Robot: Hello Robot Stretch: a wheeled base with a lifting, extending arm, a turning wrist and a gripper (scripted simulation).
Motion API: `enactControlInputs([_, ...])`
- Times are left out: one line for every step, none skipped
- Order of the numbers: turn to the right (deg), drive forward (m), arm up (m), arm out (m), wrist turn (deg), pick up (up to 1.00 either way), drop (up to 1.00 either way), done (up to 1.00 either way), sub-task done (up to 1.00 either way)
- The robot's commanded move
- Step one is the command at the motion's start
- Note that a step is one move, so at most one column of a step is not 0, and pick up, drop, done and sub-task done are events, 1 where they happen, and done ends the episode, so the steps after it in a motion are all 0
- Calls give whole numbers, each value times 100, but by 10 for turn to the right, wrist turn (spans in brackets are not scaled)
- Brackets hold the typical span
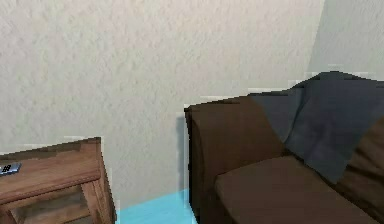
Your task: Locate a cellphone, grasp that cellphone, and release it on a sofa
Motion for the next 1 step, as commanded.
enactControlInputs([0,0,0,0,0,0,100,0,0])
